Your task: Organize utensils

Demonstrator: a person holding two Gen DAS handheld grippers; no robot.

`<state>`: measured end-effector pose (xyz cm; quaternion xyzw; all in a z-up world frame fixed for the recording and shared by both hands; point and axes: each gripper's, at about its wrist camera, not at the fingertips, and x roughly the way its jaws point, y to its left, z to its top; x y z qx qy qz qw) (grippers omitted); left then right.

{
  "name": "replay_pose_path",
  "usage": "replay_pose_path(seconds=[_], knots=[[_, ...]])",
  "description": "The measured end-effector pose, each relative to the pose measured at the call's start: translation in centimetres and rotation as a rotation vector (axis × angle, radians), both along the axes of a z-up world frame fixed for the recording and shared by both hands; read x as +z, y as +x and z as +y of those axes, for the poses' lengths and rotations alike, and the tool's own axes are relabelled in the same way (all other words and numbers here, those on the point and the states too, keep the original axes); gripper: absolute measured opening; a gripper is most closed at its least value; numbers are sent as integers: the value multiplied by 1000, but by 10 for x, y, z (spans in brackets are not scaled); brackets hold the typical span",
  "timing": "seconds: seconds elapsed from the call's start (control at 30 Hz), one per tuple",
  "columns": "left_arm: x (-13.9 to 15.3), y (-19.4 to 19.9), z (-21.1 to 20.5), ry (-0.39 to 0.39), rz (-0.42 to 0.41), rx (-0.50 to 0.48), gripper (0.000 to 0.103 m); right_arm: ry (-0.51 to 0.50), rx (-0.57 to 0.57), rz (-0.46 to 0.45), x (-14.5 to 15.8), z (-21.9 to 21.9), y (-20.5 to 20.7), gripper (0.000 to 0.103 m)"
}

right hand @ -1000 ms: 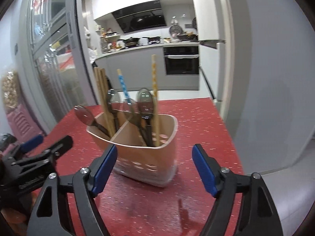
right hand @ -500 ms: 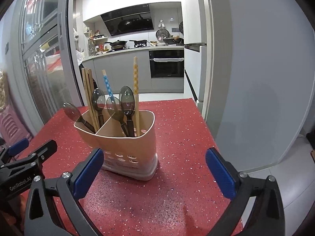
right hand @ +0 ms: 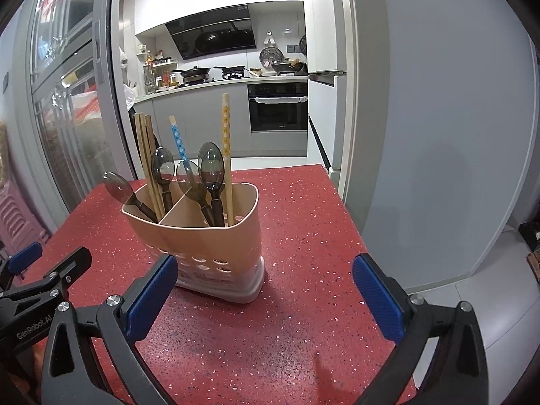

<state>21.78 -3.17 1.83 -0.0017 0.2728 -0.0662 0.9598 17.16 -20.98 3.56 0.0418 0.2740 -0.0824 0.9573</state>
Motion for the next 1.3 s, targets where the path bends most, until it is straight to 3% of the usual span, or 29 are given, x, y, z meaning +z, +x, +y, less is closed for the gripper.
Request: replay_pose_path(seconds=[1.3], knots=[[-5, 0, -2, 3, 9, -2, 103, -18, 5, 11, 0, -1, -3, 103]])
